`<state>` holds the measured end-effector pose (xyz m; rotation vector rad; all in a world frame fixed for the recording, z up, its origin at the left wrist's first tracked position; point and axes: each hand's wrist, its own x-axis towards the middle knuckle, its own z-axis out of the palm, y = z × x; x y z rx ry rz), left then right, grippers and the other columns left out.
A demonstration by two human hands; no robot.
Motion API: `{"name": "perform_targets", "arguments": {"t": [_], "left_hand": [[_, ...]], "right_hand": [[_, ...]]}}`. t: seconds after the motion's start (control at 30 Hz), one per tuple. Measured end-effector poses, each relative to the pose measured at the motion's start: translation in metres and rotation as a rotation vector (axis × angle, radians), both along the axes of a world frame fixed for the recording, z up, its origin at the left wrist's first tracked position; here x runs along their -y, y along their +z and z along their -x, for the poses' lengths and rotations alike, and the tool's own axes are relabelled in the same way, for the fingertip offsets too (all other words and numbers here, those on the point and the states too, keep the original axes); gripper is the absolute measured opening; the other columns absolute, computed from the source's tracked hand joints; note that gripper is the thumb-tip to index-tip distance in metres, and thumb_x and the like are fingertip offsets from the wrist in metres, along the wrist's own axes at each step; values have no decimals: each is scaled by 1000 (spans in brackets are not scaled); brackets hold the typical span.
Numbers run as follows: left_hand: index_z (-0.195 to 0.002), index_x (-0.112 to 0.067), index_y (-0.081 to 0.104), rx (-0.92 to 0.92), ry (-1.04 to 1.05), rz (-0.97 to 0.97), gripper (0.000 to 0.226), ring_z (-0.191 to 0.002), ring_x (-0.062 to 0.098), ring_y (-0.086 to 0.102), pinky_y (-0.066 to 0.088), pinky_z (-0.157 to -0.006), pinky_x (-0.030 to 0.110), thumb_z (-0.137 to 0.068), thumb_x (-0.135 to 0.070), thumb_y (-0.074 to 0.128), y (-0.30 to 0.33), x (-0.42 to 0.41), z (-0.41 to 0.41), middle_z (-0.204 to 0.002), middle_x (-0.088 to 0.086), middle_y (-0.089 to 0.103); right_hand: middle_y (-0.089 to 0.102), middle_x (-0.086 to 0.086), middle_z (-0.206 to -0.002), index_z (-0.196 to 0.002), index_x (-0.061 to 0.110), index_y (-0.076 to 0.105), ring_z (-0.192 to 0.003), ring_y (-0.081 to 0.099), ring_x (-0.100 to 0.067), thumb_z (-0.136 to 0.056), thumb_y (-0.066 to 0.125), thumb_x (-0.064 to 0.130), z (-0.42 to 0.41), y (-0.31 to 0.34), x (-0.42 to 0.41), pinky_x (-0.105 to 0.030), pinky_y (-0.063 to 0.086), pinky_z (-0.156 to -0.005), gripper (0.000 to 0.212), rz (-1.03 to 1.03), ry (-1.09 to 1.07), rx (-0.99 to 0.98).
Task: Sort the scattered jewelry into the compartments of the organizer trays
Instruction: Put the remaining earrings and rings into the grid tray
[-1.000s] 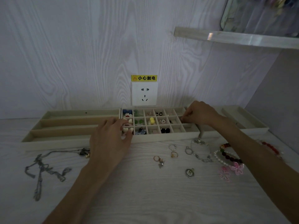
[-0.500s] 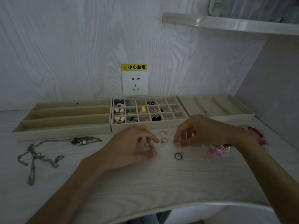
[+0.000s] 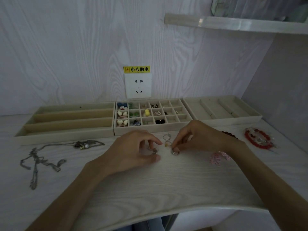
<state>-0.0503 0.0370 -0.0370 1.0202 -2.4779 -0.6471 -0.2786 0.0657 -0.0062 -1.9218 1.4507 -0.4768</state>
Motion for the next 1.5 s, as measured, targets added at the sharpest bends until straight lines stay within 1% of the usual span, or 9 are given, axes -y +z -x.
{"name": "perform_targets", "arguments": {"t": [0.3, 0.47, 0.57, 0.67, 0.83, 1.0, 1.3, 1.4, 1.5], "left_hand": [[-92, -40, 67, -317, 123, -203, 41, -78, -7, 54, 38, -62, 6, -76, -2, 64, 13, 8, -6, -91, -19, 64], [-89, -43, 65, -364, 181, -210, 30, -83, -11, 57, 40, -70, 5, -86, -14, 60, 14, 10, -6, -87, -24, 66], [-105, -40, 63, -392, 109, -291, 25, -93, -11, 62, 43, -78, 4, -87, -23, 64, 11, 8, -2, -96, -23, 68], [-109, -31, 64, -454, 80, -408, 27, -86, -7, 66, 46, -65, 5, -85, -19, 66, 11, 4, 4, -85, -22, 70], [-92, -27, 72, -589, 175, -438, 16, -77, 0, 69, 50, -55, 13, -79, -17, 72, 14, 3, 3, -81, -14, 74], [-88, -25, 71, -708, 257, -571, 20, -78, 7, 71, 54, -62, 15, -73, -12, 75, 16, 5, 1, -80, -6, 75], [-84, -27, 73, -658, 355, -651, 18, -76, -1, 69, 44, -49, 10, -76, -11, 75, 20, 5, 0, -78, -10, 74], [-88, -25, 74, -658, 393, -820, 18, -81, 2, 70, 41, -51, 12, -76, -12, 74, 21, 7, 0, -84, -5, 75], [-86, -25, 74, -657, 428, -810, 16, -77, 0, 69, 41, -52, 13, -76, -13, 74, 22, 8, -1, -83, -6, 75]], "right_hand": [[74, 4, -81, -86, 17, 77, -72, 67, -1, -75, 77, 13, -23, 0, 16, -17, 54, -72, 12, 119, 49, -73], [72, 8, -75, -80, 12, 76, -68, 67, 2, -72, 78, 6, -27, 8, 17, -10, 49, -65, 10, 114, 60, 3], [73, 0, -73, -74, 10, 73, -68, 68, -5, -69, 78, 0, -28, 9, 17, -16, 52, -66, 13, 142, 3, 107], [73, -5, -73, -72, 9, 71, -70, 70, -14, -67, 78, -4, -32, 6, 19, -34, 59, -72, 15, 158, -78, 205], [71, -9, -74, -73, 3, 67, -67, 67, -9, -63, 81, -1, -40, 6, 19, -17, 53, -66, 18, 182, -110, 329], [71, -16, -77, -67, 8, 61, -70, 69, -17, -64, 81, 0, -46, 1, 21, -21, 56, -68, 22, 295, -165, 392], [71, -14, -78, -65, 5, 55, -72, 70, -16, -68, 79, -2, -48, -9, 20, -18, 54, -69, 25, 369, -151, 458], [71, -9, -76, -67, 7, 56, -73, 69, -15, -70, 78, -1, -49, -9, 17, -22, 55, -73, 24, 417, -63, 411], [71, -1, -74, -67, 9, 53, -71, 68, -10, -70, 76, -4, -51, -12, 17, -19, 53, -71, 26, 324, -64, 495]]}}
